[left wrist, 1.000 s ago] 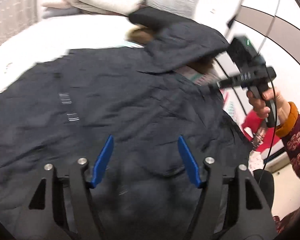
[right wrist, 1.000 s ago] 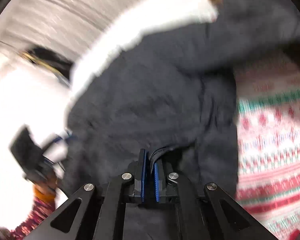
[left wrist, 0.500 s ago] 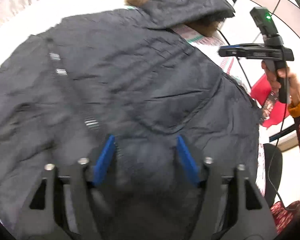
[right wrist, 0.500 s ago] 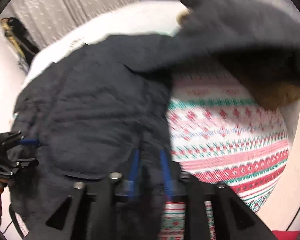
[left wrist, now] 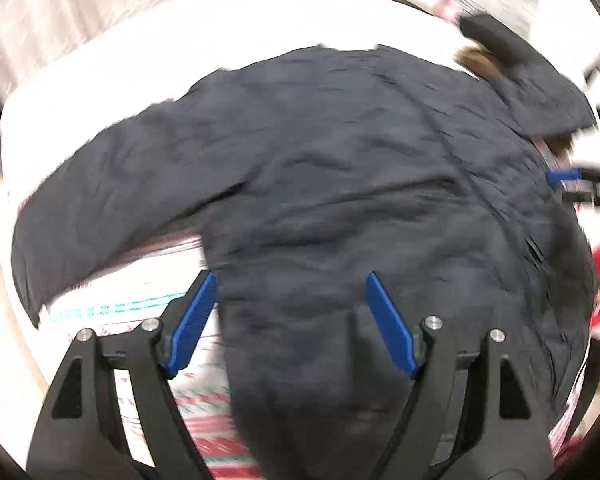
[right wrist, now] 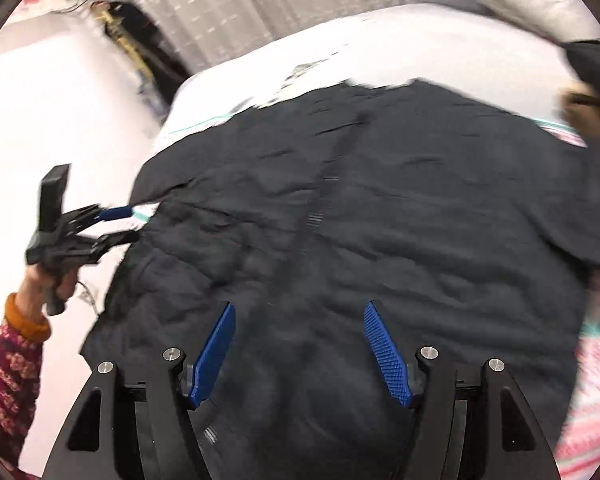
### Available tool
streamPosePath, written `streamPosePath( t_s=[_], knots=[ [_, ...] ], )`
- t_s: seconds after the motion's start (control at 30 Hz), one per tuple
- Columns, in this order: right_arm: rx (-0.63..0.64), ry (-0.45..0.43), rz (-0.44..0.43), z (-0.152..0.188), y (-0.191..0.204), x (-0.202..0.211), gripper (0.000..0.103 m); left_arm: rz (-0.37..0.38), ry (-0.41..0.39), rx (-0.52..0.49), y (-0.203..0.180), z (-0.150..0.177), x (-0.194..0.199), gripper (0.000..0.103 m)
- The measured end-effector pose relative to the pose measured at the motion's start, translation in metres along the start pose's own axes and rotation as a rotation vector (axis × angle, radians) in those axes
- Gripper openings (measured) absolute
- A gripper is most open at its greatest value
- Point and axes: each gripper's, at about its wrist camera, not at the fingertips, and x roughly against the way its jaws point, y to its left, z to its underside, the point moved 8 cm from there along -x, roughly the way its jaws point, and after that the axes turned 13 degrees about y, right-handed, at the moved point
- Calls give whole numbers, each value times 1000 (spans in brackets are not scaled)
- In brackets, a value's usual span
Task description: Fold large clothes
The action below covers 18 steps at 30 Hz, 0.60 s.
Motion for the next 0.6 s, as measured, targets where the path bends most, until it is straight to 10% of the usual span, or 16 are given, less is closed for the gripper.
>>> streamPosePath(
  t_s=[0.13,0.3,0.4,0.43,0.6],
  knots=[
    [4,58,-77,-28,25,-55,68,122,-33,71,24,-6,-17,77],
    [-13,69,-112,-53,40,-102,67,253,-75,38,9,-17,-22,46],
    [7,45,-183,-59,57,-109,27,252,-86,-12,-6,-18,-19,4],
    [16,48,-215,-59,63,-106,5,253,-101,-29,-9,-15,-12,5],
    [137,-32,-326,-43,96,-59,6,288,-128,-181,-24,24,29,5]
  ],
)
